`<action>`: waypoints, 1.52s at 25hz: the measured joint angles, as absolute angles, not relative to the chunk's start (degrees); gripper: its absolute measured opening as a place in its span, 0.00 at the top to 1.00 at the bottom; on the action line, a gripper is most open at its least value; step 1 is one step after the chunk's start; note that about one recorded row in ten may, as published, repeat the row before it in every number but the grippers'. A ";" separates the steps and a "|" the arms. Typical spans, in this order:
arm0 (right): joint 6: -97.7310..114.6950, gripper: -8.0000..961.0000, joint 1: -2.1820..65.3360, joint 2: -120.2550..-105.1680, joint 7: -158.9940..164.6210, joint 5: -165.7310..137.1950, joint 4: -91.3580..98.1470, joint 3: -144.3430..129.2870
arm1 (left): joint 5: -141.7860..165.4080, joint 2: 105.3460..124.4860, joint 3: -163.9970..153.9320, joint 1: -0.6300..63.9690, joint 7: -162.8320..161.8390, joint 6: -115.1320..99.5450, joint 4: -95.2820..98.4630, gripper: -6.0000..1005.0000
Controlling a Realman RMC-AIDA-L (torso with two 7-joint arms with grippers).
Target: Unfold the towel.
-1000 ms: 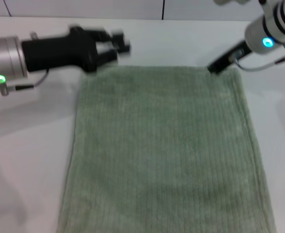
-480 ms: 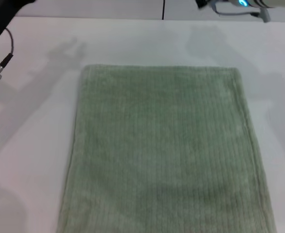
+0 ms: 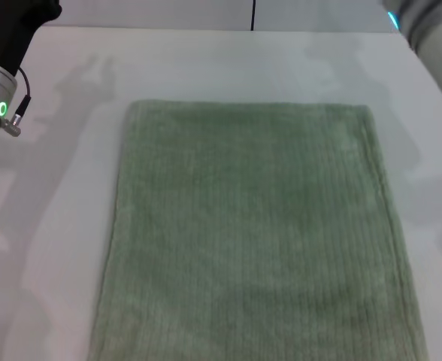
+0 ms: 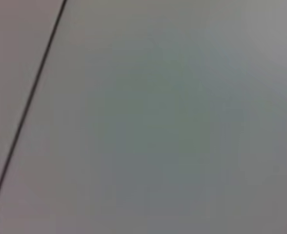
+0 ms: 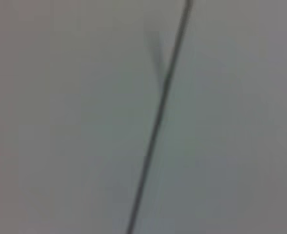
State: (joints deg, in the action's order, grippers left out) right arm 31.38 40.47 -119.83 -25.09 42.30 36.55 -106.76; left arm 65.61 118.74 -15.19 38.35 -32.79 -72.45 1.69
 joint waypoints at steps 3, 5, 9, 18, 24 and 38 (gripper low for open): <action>54.58 0.97 36.57 -119.92 -24.82 45.37 28.12 -116.84 | 65.32 118.80 -12.47 38.72 -30.86 -70.29 0.27 0.70; 59.24 0.97 35.82 -119.92 -24.62 47.00 26.05 -119.16 | 65.31 118.82 -10.26 38.76 -30.31 -68.95 -0.44 0.70; 67.75 0.97 32.29 -119.86 -21.37 50.27 22.46 -121.84 | 65.25 118.81 -6.75 38.52 -30.19 -67.12 -1.12 0.70; 73.11 0.88 29.67 -119.37 -11.19 45.08 12.66 -119.08 | 67.78 118.76 -8.20 38.81 -26.51 -66.59 -1.45 0.64; 75.51 0.72 28.87 -119.14 -9.36 44.94 12.40 -116.78 | 67.73 118.84 -7.28 38.69 -23.28 -68.22 -3.04 0.45; 75.85 0.21 28.57 -119.00 -9.25 45.23 12.10 -114.43 | 67.74 118.91 -7.11 39.47 -21.81 -69.02 -3.78 0.14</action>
